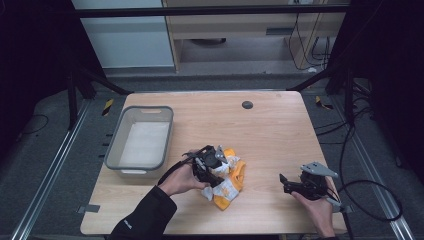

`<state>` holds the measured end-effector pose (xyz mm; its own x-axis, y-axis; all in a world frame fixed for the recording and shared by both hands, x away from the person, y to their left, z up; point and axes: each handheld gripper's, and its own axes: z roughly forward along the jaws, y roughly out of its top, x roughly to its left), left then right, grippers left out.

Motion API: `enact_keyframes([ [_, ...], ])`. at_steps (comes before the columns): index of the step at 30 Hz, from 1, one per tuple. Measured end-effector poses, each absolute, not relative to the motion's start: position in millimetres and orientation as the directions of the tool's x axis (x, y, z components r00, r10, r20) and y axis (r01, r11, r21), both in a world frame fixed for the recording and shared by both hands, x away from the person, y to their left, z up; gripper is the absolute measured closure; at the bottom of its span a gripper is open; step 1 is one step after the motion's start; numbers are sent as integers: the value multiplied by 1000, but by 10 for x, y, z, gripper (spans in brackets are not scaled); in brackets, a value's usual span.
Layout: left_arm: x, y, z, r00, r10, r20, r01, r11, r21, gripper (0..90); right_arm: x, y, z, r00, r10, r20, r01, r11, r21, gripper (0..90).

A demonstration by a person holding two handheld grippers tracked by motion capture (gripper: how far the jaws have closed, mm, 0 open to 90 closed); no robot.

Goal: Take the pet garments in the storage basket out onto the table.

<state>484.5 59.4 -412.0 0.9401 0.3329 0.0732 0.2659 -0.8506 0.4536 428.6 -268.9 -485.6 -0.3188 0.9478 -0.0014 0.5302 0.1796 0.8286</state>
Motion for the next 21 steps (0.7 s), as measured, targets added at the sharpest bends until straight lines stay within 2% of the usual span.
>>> enact_keyframes([
  [1,4838,599,-4113,939,337,74,268,-847,458,388,4286,-2688,-4858,-318,948,0,530,177,829,88],
  [9,4793,724,-4002,920,383,82,291,-809,510,264,4282,-2683,-4857,-319,948,5,533,175,828,86],
  [21,4732,994,-3953,892,447,68,329,-745,580,233,4283,-2686,-4862,-318,948,-1,529,179,829,84],
])
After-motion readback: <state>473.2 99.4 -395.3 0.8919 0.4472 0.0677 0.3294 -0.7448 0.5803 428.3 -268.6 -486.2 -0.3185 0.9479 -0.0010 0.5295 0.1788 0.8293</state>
